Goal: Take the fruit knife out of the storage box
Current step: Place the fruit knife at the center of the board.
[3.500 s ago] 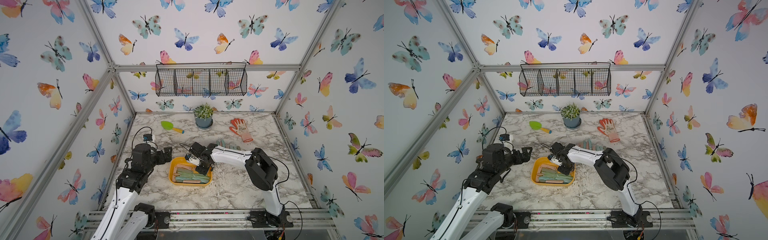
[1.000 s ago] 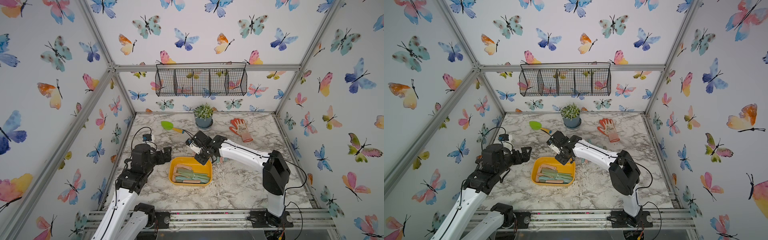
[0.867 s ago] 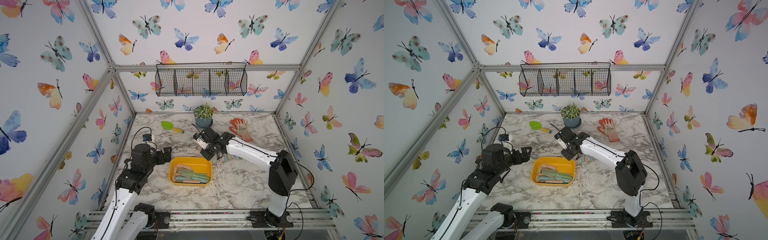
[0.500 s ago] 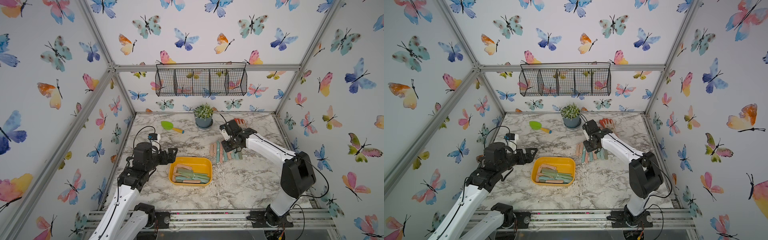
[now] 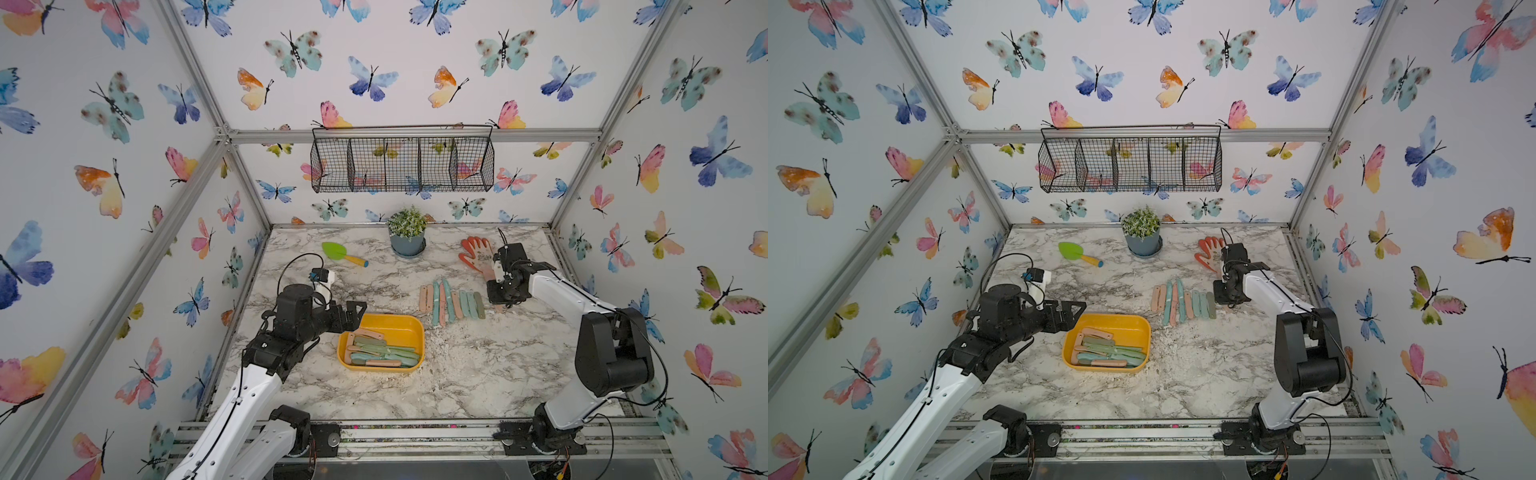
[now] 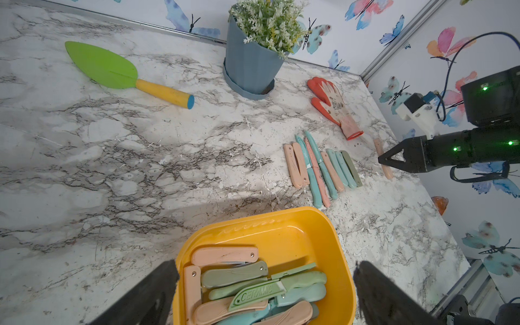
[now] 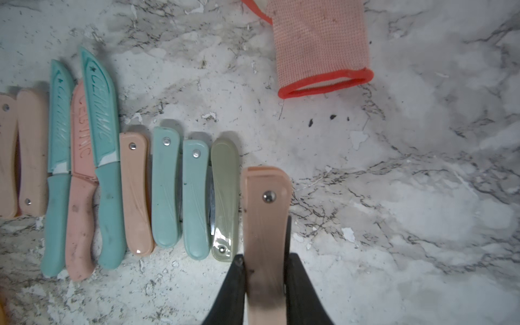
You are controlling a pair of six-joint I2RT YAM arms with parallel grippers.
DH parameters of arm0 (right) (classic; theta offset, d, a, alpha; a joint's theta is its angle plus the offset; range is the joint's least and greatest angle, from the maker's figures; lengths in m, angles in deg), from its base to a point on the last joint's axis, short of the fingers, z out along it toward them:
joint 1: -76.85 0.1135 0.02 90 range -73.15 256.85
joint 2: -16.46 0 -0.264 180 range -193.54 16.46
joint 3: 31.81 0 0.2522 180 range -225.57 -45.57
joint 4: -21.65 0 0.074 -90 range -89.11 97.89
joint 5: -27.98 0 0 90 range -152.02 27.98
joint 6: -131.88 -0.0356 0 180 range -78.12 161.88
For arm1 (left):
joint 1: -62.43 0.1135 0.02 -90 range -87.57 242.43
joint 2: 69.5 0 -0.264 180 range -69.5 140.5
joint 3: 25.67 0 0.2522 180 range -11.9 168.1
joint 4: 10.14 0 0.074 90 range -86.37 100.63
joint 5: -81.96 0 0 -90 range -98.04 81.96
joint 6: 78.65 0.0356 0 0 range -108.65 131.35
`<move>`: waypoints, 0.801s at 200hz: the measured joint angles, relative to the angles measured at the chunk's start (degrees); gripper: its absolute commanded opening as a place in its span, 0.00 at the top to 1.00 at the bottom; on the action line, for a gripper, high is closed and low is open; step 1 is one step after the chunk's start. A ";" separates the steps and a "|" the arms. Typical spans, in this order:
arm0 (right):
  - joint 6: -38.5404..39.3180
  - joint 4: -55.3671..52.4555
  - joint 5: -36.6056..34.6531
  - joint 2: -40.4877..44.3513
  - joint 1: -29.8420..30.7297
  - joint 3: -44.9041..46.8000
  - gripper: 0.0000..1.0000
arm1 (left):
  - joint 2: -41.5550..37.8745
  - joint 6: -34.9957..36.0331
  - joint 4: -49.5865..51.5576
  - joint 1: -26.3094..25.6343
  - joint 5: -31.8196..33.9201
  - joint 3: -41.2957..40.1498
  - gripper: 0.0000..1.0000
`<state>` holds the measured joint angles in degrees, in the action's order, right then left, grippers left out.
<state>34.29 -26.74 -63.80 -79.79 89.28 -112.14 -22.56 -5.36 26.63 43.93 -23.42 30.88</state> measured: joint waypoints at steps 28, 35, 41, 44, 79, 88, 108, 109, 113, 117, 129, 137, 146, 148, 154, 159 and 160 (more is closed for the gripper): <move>-0.13 1.29 1.42 -2.64 -0.44 0.00 0.76 | 0.00 0.02 0.02 0.00 0.59 0.00 0.02; -0.13 1.49 1.62 -3.39 -0.50 0.00 0.76 | 0.00 0.00 0.02 0.00 0.72 0.00 0.02; -0.13 1.66 1.81 -4.00 -0.50 0.00 0.76 | 0.00 0.02 0.02 0.00 1.03 0.00 0.02; -0.13 1.73 1.86 -4.31 -0.50 0.00 0.76 | 0.00 0.00 0.04 0.00 1.16 0.00 0.02; -0.13 2.34 2.38 -6.34 -0.87 0.02 0.76 | 0.00 0.00 0.37 0.00 2.80 0.00 0.01; -0.13 2.49 2.45 -6.51 -0.87 0.02 0.76 | 0.00 0.00 0.46 0.00 3.15 0.00 0.02; -0.17 2.60 2.62 -6.84 -1.01 0.02 0.76 | -0.04 0.00 0.48 0.00 3.74 0.00 0.02; -0.15 2.60 2.62 -6.84 -1.01 0.02 0.77 | -0.04 0.00 0.48 0.00 3.76 0.00 0.02; -0.15 2.62 2.64 -6.93 -1.07 0.02 0.76 | -0.07 0.00 0.48 0.00 3.82 0.00 0.01; -0.15 2.64 2.67 -7.02 -1.14 0.02 0.76 | -0.09 0.00 0.48 0.00 3.87 0.00 0.02; -0.15 2.78 2.71 -7.37 -1.16 0.02 0.76 | -0.17 0.02 0.50 0.00 4.02 0.00 0.02; -0.17 2.93 2.80 -7.65 -1.20 0.02 0.76 | -0.22 0.00 0.48 0.00 4.11 0.00 0.01; -0.17 3.06 2.86 -8.02 -1.20 0.02 0.76 | -0.28 0.00 0.50 0.00 4.17 0.00 0.02; -0.17 3.08 2.86 -8.11 -1.20 0.04 0.76 | -0.28 0.00 0.50 0.00 4.17 0.00 0.02; -0.17 3.19 2.86 -8.39 -1.20 0.07 0.76 | -0.31 0.02 0.48 0.00 4.20 0.00 0.02; -0.17 3.30 2.86 -8.57 -1.20 0.09 0.76 | -0.33 0.00 0.50 0.00 4.22 0.00 0.02; -0.17 3.32 2.86 -8.59 -1.20 0.09 0.76 | -0.33 0.00 0.50 0.00 4.22 0.00 0.02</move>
<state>34.11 -23.42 -60.94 -88.38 88.08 -112.05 -22.89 -5.36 27.13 43.93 -19.20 30.88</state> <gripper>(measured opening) 0.236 0.985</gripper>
